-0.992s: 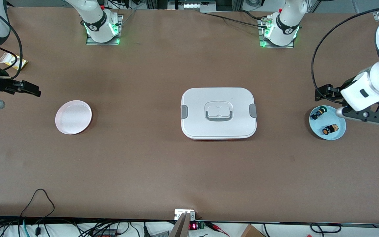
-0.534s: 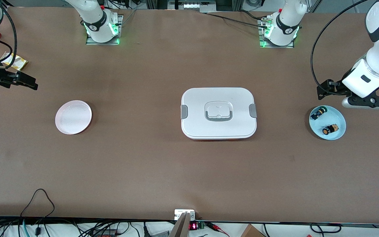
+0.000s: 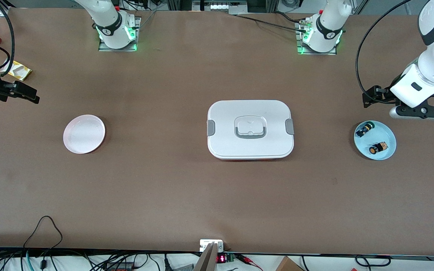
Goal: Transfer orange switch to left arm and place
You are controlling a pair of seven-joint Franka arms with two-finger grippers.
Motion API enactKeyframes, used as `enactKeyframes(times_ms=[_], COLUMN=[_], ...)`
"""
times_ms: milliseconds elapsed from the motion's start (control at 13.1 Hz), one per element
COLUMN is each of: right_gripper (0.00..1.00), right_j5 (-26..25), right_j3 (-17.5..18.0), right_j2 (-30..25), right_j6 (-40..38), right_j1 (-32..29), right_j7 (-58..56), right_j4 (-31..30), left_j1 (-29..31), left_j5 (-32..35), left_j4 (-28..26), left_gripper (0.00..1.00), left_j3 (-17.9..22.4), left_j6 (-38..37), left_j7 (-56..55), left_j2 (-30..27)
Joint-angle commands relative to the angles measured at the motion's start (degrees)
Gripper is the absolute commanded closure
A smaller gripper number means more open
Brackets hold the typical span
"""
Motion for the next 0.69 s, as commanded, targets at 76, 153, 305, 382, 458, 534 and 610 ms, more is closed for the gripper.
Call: enactKeyframes(times_ms=[76, 153, 305, 382, 458, 534, 610], right_gripper=[0.0, 0.0, 0.0, 0.0, 0.0, 0.0, 0.0], right_j5=[0.42, 0.51, 0.42, 0.51, 0.68, 0.86, 0.86], right_j3=[0.23, 0.23, 0.23, 0.23, 0.23, 0.23, 0.23], right_j2=[0.45, 0.45, 0.45, 0.45, 0.45, 0.54, 0.54], right_j6=[-1.23, -1.84, -3.69, -3.78, -3.69, -3.43, -3.25], right_j1=[0.11, 0.02, 0.11, 0.11, 0.02, 0.11, 0.11], right_j7=[-0.74, -0.83, -1.97, -1.97, -1.63, -1.45, -1.45], right_j4=[1.68, 1.69, 1.95, 2.12, 2.13, 2.13, 2.13], left_j1=[-0.53, -0.53, -0.53, -0.45, -0.53, -0.53, -0.53], left_j5=[-1.23, -1.23, -1.23, -1.23, -1.23, -1.23, -1.23], left_j4=[0.5, 0.59, 0.6, 0.6, 0.68, 0.68, 0.68], left_gripper=[0.0, 0.0, 0.0, 0.0, 0.0, 0.0, 0.0], left_j3=[0.82, 0.64, 0.55, 0.55, 0.55, 0.46, 0.46], left_j6=[-0.49, -0.49, -0.49, -0.58, -0.84, -1.02, -1.46], left_j7=[1.52, 1.52, 1.52, 1.52, 1.52, 1.35, 1.08], left_j2=[-0.33, -0.15, -0.15, -0.06, -0.06, -0.15, -0.15])
